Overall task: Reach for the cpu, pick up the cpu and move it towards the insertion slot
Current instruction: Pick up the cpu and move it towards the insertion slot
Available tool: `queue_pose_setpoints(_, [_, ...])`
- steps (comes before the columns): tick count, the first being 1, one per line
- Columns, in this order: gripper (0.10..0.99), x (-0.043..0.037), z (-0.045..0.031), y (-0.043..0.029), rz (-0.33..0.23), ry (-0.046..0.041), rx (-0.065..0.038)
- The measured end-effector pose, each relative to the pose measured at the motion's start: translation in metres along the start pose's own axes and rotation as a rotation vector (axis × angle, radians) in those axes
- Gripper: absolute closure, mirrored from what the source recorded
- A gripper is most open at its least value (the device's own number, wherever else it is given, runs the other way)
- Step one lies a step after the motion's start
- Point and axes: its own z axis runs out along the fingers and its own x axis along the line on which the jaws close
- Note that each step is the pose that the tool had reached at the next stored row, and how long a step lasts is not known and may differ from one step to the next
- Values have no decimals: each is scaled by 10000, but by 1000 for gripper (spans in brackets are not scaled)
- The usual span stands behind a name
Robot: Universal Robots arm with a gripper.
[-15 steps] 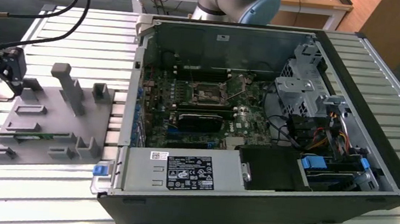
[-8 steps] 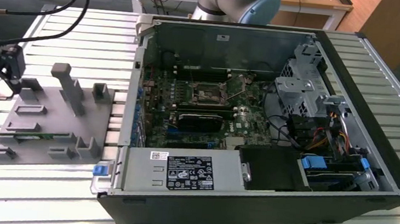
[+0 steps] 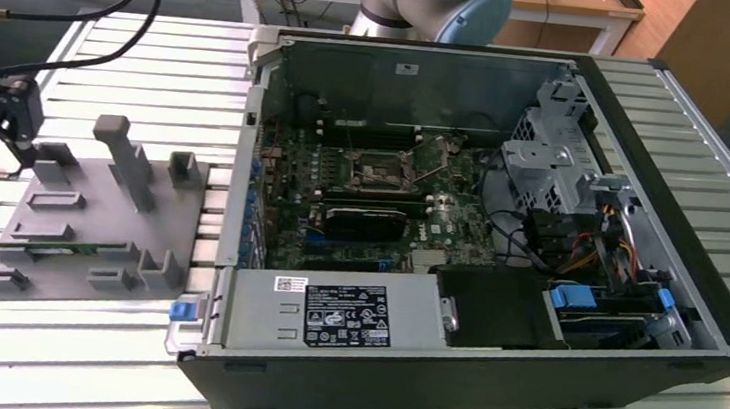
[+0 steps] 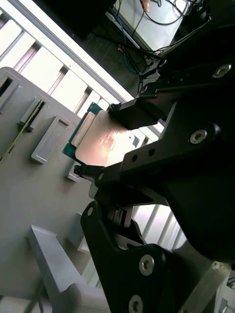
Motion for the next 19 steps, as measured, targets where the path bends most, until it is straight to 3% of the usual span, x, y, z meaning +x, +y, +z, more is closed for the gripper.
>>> queue_pose_setpoints(19, [545,-1,-134,5,0,1,25])
